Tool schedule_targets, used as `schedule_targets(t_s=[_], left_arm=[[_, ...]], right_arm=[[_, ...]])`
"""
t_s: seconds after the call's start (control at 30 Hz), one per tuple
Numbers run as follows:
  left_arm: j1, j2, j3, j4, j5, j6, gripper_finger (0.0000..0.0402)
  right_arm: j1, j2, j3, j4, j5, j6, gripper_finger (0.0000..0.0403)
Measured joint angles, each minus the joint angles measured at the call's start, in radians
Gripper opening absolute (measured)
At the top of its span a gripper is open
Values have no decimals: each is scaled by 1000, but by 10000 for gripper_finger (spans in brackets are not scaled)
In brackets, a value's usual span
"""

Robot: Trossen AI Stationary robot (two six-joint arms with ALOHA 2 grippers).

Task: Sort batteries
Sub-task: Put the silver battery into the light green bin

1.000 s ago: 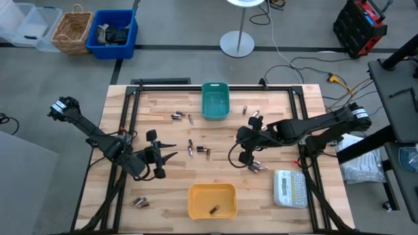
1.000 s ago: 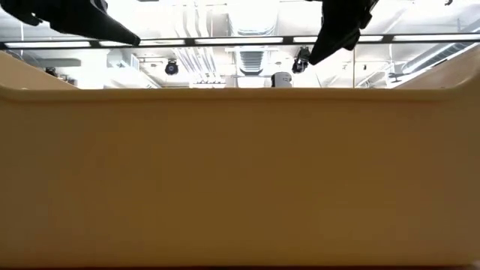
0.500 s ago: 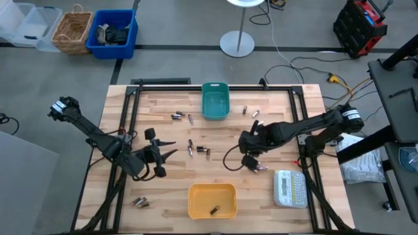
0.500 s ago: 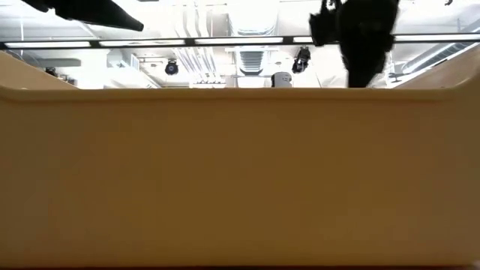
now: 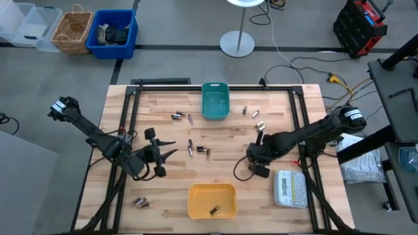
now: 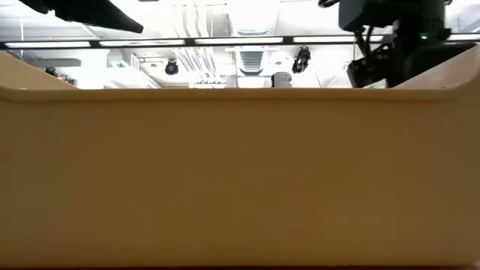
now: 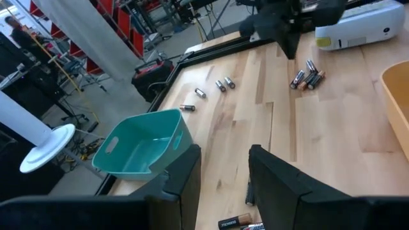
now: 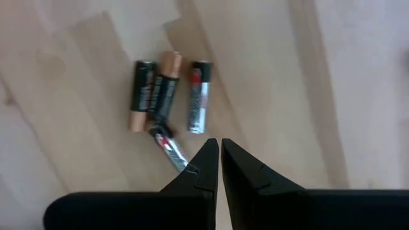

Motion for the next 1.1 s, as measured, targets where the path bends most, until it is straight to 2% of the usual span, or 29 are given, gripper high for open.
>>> schedule_targets(t_s=[0.17, 0.87, 0.97, 1.1], left_arm=[[0, 0, 0, 0, 0, -6, 112], [0, 0, -1, 0, 0, -9, 96], [0, 0, -1, 0, 0, -9, 95], [0, 0, -1, 0, 0, -9, 95]], right_arm=[[28, -23, -71, 139, 3, 2, 13], [30, -16, -91, 169, -24, 46, 14], [30, -13, -91, 173, -26, 63, 30], [30, -13, -91, 177, 18, 54, 87]])
